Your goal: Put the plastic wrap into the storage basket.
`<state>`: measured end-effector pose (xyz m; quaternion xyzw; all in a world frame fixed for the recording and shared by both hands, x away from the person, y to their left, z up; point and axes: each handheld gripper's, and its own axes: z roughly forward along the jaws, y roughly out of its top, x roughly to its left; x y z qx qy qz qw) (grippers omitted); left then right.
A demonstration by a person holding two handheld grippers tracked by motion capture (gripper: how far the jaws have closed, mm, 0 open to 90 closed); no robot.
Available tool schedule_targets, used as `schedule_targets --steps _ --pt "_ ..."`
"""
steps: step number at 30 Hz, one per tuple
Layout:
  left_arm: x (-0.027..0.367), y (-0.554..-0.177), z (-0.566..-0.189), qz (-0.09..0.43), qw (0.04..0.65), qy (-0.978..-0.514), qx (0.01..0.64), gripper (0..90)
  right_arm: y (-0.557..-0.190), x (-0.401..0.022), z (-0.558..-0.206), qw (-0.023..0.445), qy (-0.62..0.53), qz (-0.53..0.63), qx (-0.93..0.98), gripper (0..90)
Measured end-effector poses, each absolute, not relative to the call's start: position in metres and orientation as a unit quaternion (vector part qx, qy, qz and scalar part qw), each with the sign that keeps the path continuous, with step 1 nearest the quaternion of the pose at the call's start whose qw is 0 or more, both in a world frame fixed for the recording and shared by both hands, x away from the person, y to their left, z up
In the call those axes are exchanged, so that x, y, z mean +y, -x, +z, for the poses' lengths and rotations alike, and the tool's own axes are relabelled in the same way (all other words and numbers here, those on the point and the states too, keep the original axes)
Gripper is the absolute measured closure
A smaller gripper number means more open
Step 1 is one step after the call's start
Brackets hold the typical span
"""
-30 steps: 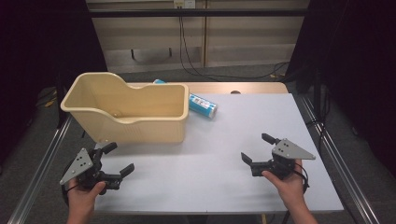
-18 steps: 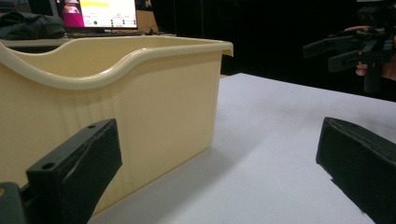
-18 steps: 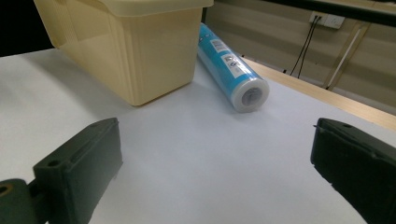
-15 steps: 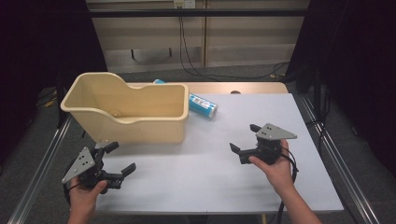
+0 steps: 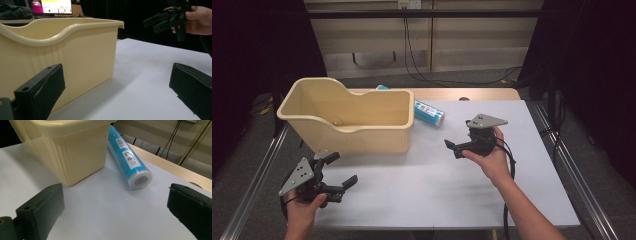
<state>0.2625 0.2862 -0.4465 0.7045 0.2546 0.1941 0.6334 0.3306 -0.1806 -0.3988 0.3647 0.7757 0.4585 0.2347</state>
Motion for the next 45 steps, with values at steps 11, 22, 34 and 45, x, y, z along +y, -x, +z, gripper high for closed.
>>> schedule_targets --steps 11,22,34,45 --pt "0.286 -0.263 -0.447 0.193 0.630 -0.709 0.252 0.0 -0.376 -0.162 -0.406 0.221 -0.366 0.432 0.794 1.3" --pt "0.285 -0.263 -0.448 0.189 0.630 -0.709 0.253 0.0 -0.419 -0.150 -0.417 0.199 -0.388 0.388 0.812 2.8" --pt "0.285 -0.264 -0.448 0.190 0.628 -0.712 0.249 0.0 -0.449 -0.142 -0.431 0.193 -0.404 0.362 0.818 6.3" --pt "0.285 -0.264 -0.448 0.190 0.628 -0.712 0.249 0.0 -0.463 -0.139 -0.447 0.183 -0.409 0.355 0.820 9.2"
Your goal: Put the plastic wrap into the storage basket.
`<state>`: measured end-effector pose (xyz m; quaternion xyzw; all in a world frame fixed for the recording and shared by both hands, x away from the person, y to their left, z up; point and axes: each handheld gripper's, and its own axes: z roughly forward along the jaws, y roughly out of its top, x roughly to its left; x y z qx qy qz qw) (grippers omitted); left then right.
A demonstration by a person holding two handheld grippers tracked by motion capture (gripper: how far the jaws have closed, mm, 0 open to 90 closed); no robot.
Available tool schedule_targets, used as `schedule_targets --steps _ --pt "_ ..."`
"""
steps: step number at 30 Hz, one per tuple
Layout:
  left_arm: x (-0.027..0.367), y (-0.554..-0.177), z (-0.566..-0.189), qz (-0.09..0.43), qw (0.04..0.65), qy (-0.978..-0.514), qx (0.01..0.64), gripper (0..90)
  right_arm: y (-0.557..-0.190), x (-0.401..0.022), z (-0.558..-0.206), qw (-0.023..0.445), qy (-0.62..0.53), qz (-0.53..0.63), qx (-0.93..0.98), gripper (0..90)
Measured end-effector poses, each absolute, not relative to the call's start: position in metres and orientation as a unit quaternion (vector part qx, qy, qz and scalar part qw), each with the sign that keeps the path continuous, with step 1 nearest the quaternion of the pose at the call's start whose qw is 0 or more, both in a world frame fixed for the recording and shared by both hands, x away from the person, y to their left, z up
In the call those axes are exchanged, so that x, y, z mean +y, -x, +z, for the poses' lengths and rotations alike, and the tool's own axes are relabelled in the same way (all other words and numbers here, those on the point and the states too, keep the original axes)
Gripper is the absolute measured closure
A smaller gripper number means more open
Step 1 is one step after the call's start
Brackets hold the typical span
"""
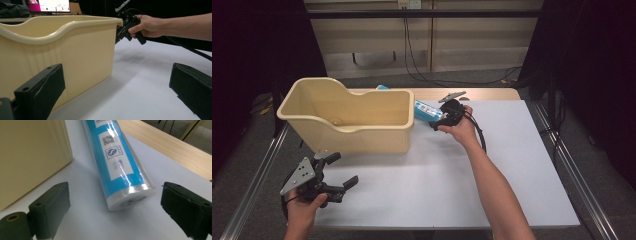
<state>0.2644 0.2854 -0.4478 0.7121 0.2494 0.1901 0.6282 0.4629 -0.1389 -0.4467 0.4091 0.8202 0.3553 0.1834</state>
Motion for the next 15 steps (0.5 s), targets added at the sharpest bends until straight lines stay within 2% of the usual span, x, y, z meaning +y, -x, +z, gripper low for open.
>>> schedule_targets --steps 15 --pt "0.289 -0.266 -0.448 0.188 0.627 -0.713 0.251 0.1 -0.482 -0.136 -0.465 0.188 -0.413 0.340 0.824 14.9"
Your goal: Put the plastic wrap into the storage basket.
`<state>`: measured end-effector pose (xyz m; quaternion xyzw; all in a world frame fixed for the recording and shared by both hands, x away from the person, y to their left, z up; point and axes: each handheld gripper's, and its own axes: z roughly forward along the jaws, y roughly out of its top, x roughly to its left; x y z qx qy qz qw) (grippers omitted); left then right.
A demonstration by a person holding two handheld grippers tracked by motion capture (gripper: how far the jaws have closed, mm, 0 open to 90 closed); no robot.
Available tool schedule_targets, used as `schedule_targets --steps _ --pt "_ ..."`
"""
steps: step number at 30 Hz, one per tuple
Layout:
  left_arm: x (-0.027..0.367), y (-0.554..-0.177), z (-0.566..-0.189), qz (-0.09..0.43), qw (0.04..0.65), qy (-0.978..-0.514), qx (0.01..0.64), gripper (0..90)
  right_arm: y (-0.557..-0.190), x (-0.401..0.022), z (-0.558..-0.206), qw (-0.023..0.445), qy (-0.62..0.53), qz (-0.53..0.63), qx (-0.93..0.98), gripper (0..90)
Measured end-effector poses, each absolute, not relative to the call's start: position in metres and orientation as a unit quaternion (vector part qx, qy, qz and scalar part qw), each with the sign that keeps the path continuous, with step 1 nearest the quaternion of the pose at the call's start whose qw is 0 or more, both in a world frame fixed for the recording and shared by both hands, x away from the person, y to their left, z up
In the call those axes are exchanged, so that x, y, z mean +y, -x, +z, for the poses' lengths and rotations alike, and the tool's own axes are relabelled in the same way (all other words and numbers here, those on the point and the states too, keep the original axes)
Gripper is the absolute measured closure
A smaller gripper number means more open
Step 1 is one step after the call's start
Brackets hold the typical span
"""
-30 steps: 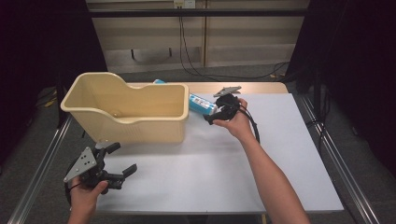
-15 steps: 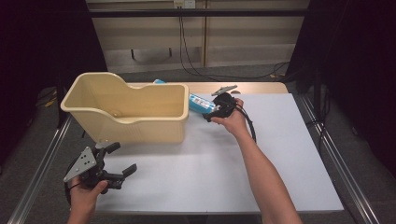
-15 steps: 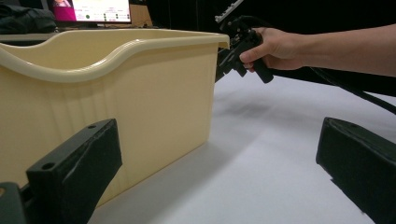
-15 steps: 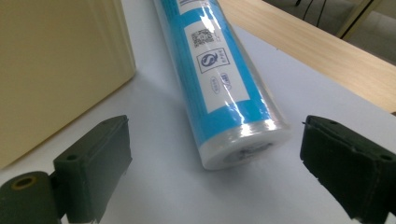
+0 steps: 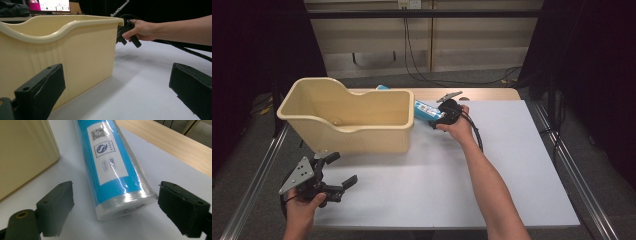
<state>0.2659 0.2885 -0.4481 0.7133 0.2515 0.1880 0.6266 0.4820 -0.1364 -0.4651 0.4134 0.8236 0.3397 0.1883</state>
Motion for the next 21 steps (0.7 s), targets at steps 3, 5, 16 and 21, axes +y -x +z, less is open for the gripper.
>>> schedule_targets --steps 3,5,16,21 --pt "0.289 -0.266 -0.449 0.187 0.628 -0.712 0.253 0.1 -0.484 -0.137 -0.468 0.194 -0.405 0.318 0.835 27.3" --pt "0.290 -0.266 -0.448 0.188 0.628 -0.712 0.252 0.2 -0.485 -0.139 -0.467 0.192 -0.399 0.313 0.840 28.0" --pt "0.291 -0.265 -0.447 0.193 0.624 -0.714 0.252 0.2 -0.470 -0.134 -0.453 0.178 -0.353 0.269 0.878 32.3" --pt "0.290 -0.262 -0.446 0.195 0.625 -0.713 0.252 0.2 -0.466 -0.138 -0.451 0.166 -0.356 0.261 0.882 32.5"
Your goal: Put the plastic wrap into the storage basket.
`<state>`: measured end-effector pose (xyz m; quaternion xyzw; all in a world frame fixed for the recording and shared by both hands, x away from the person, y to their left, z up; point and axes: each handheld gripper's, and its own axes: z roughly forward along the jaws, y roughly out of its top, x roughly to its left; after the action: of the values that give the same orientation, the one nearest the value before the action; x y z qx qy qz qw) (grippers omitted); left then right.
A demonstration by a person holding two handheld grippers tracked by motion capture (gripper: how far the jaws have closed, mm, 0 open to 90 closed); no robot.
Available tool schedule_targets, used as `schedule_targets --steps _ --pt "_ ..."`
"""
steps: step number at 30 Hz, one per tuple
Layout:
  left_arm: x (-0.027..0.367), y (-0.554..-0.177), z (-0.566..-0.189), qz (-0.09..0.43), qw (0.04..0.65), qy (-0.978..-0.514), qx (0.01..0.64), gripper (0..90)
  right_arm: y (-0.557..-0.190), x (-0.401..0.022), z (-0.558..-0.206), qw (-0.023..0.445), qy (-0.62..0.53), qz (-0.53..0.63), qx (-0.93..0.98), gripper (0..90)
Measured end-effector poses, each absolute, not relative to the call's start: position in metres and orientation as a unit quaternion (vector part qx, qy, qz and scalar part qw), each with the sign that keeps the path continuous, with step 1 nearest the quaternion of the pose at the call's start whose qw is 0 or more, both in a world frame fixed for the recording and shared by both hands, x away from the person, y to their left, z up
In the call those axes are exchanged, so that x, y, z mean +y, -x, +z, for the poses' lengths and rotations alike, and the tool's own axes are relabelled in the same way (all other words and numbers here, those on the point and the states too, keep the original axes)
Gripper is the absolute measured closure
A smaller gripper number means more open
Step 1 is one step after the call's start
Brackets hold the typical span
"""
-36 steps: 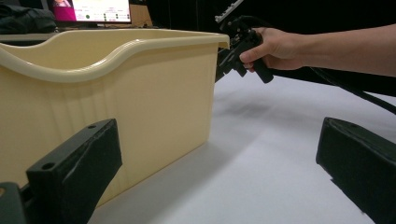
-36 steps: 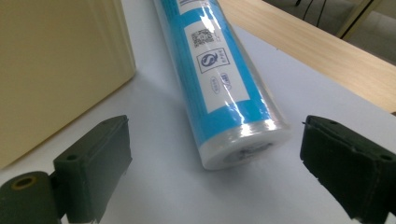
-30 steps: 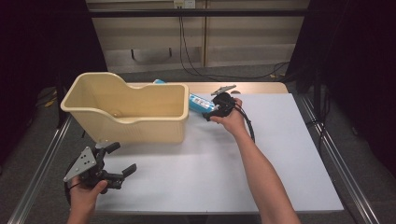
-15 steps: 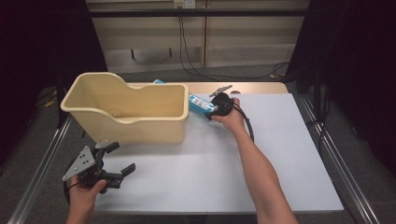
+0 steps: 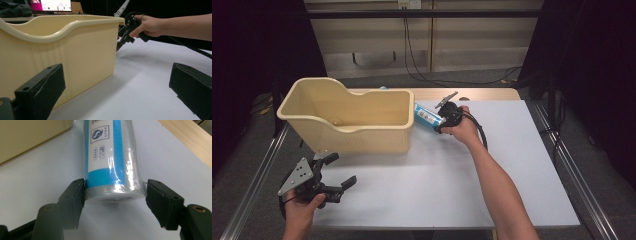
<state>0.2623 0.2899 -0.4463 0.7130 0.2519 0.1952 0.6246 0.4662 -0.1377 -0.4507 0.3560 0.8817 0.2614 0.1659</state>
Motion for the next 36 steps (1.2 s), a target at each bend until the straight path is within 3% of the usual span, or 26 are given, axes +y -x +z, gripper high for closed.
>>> schedule_targets --steps 19,36 --pt "0.288 -0.260 -0.445 0.202 0.621 -0.714 0.253 0.4 -0.418 -0.185 -0.449 0.145 -0.391 0.277 0.866 32.6" --pt "0.279 -0.263 -0.444 0.198 0.623 -0.716 0.246 0.4 -0.326 -0.243 -0.447 0.146 -0.416 0.282 0.852 32.5"
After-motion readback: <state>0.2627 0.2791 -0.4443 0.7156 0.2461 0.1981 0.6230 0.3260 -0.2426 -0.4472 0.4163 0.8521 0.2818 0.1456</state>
